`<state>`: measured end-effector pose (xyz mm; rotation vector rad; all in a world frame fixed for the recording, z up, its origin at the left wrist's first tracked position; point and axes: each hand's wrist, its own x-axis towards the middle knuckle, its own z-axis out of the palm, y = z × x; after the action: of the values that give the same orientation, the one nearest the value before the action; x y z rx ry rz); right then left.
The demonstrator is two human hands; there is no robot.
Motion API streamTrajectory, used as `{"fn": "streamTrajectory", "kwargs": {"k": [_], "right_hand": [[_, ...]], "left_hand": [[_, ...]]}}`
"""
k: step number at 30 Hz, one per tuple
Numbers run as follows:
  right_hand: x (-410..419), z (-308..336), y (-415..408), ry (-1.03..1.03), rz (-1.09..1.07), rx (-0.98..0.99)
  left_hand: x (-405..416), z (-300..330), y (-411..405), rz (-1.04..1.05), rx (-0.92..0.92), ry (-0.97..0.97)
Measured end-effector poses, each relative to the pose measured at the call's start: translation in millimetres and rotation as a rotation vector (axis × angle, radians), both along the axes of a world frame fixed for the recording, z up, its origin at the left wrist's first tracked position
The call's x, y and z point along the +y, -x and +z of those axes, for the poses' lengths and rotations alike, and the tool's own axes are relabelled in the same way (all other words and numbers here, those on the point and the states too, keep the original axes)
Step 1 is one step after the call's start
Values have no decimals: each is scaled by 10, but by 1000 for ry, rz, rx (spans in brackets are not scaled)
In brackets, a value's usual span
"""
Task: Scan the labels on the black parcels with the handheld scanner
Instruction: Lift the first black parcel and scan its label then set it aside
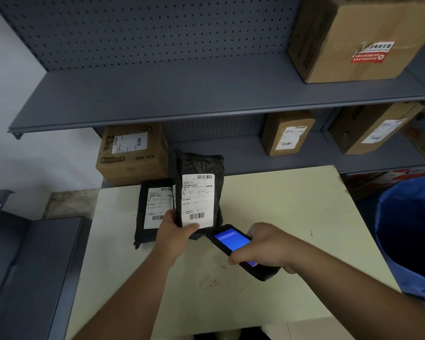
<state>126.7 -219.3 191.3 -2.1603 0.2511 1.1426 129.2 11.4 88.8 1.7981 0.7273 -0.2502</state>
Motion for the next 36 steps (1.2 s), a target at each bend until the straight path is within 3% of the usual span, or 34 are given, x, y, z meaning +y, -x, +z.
{"fn": "streamTrajectory", "kwargs": {"k": [36], "right_hand": [[-351,25,67,-72,-151,18]], "left_hand": [[-369,-184,-29,-17,57,41]]}}
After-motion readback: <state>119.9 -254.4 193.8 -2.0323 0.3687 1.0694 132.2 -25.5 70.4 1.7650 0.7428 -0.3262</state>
